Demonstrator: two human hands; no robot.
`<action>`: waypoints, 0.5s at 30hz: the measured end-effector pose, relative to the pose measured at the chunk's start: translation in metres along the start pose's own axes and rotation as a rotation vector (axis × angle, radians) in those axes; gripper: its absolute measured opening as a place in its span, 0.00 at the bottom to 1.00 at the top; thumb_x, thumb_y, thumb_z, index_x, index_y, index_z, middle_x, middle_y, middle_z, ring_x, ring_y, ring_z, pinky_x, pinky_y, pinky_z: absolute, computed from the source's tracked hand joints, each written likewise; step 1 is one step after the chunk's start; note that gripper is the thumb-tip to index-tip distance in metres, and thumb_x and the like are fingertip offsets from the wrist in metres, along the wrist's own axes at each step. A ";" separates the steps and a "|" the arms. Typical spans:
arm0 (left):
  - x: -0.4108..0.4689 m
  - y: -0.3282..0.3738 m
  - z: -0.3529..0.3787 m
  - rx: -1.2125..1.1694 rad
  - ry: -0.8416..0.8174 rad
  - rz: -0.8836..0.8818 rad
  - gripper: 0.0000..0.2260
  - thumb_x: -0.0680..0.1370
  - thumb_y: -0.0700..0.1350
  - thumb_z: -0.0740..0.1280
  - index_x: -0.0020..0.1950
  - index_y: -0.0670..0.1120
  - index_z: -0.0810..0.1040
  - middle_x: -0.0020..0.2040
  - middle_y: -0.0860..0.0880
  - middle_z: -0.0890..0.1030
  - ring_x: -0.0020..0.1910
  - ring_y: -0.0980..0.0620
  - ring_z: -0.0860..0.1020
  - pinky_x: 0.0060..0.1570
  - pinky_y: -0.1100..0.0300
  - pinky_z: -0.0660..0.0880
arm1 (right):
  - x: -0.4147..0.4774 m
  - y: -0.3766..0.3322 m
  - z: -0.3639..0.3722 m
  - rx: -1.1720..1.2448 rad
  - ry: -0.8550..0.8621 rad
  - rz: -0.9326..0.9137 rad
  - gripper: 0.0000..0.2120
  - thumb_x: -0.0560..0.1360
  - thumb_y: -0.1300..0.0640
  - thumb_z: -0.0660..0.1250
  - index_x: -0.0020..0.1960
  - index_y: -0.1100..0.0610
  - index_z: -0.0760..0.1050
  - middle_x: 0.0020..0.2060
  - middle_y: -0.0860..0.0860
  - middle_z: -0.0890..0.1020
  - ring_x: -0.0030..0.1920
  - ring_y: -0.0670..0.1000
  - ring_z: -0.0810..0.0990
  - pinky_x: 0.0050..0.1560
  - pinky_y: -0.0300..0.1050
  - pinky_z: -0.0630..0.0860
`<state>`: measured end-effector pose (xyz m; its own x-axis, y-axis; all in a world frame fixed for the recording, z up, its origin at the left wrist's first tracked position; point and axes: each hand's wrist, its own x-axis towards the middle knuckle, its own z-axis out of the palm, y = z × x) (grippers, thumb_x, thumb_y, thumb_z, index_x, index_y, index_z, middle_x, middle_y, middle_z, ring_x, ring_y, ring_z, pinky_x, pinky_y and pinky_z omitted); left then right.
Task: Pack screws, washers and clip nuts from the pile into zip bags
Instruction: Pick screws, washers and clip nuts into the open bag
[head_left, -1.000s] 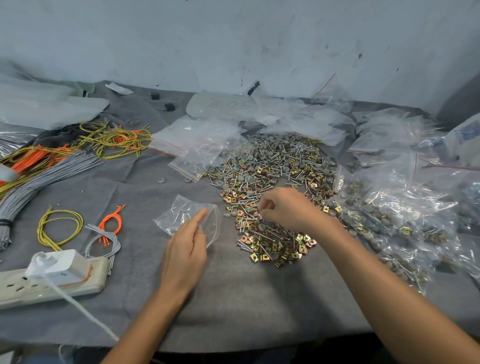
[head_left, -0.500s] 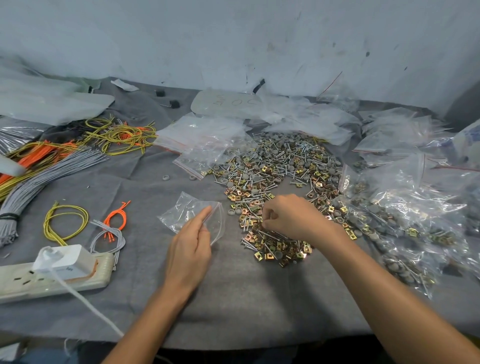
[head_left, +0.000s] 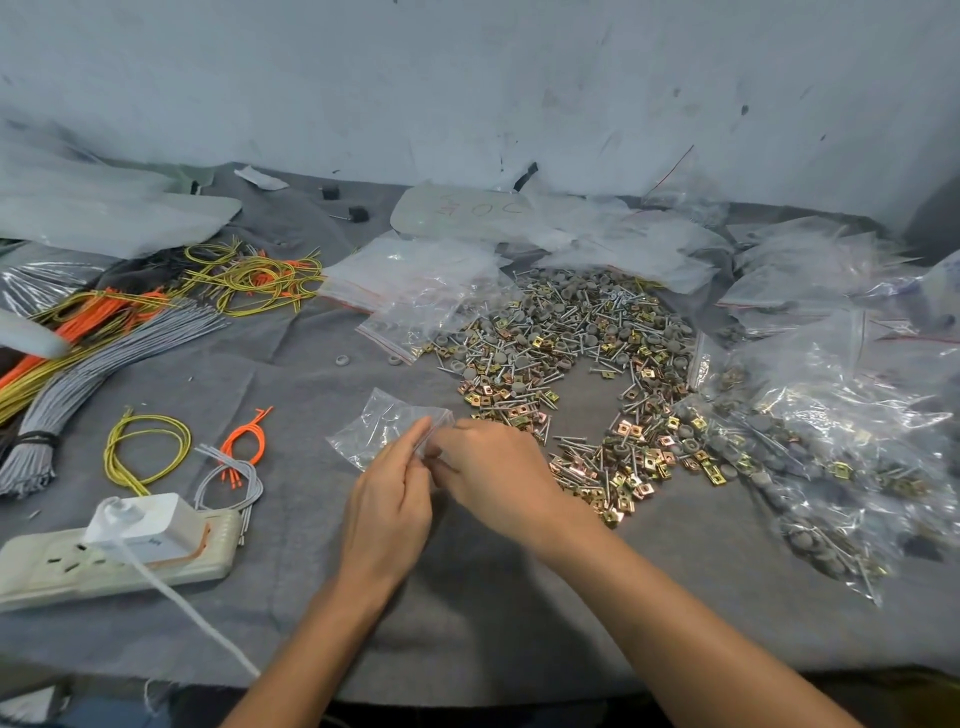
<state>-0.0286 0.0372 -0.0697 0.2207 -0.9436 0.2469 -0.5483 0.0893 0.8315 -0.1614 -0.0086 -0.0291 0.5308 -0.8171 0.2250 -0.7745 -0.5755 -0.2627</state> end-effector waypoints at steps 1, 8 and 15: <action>0.000 -0.001 0.000 0.005 0.002 0.000 0.24 0.77 0.46 0.56 0.72 0.48 0.76 0.69 0.51 0.77 0.68 0.54 0.74 0.65 0.64 0.68 | 0.000 0.001 0.001 -0.036 -0.015 -0.021 0.10 0.81 0.48 0.62 0.57 0.48 0.80 0.51 0.50 0.82 0.53 0.57 0.81 0.41 0.47 0.70; 0.000 -0.001 0.001 -0.015 0.010 -0.007 0.23 0.78 0.46 0.56 0.72 0.49 0.75 0.65 0.50 0.81 0.62 0.50 0.78 0.61 0.57 0.72 | 0.007 0.043 -0.032 0.335 -0.012 0.191 0.04 0.79 0.52 0.69 0.51 0.47 0.82 0.27 0.40 0.75 0.29 0.41 0.72 0.35 0.43 0.71; 0.000 -0.002 0.002 -0.020 0.011 -0.005 0.23 0.78 0.47 0.56 0.72 0.49 0.75 0.67 0.52 0.80 0.64 0.53 0.77 0.64 0.53 0.73 | 0.032 0.065 -0.025 0.047 -0.200 0.161 0.05 0.79 0.50 0.69 0.53 0.47 0.83 0.44 0.44 0.77 0.44 0.48 0.77 0.43 0.46 0.73</action>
<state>-0.0292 0.0362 -0.0724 0.2326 -0.9404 0.2482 -0.5311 0.0910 0.8424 -0.2036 -0.0711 -0.0160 0.4633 -0.8861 -0.0116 -0.8401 -0.4350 -0.3241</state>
